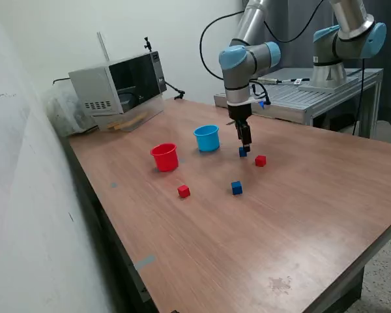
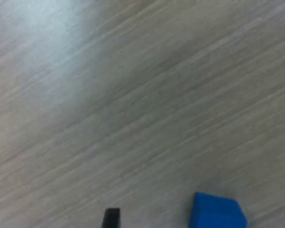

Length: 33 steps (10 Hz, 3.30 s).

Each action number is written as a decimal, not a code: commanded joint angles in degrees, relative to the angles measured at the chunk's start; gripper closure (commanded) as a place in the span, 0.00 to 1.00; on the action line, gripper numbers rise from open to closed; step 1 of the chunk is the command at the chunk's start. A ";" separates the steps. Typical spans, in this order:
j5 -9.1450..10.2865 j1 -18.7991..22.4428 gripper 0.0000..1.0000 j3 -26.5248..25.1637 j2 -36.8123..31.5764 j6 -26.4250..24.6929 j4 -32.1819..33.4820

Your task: Place red objects in the red bin, and blue objects in the blue bin.

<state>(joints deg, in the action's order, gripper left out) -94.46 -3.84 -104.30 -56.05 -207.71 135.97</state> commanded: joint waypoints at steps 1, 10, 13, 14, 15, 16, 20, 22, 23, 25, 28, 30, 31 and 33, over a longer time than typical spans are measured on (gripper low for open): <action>0.15 -0.03 1.00 0.06 0.15 0.03 0.00; 0.15 4.18 1.00 0.94 -9.13 8.37 -3.06; 0.06 3.40 1.00 4.26 -14.35 11.88 -8.06; 0.06 1.40 1.00 5.32 -14.17 12.33 -8.78; 0.15 -3.23 1.00 5.59 -13.82 13.03 -8.79; 0.15 -6.24 1.00 5.95 -13.39 13.21 -8.79; 0.24 -14.43 1.00 6.91 -9.26 15.58 -8.61; 0.24 -15.41 1.00 6.92 -7.59 15.93 -8.53; 0.33 -15.15 1.00 6.74 -7.67 15.85 -8.53; 1.46 -14.36 0.00 6.65 -7.76 15.94 -8.44; 2.96 -14.27 0.00 6.56 -7.93 16.37 -8.61; 2.79 -9.64 0.00 5.69 -12.11 17.78 -8.61; 2.79 -6.83 0.00 4.64 -15.98 17.78 -8.70; 2.52 -0.59 0.00 4.80 -22.23 17.78 -13.06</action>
<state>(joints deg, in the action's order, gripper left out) -91.81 -8.89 -99.33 -73.59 -190.03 125.88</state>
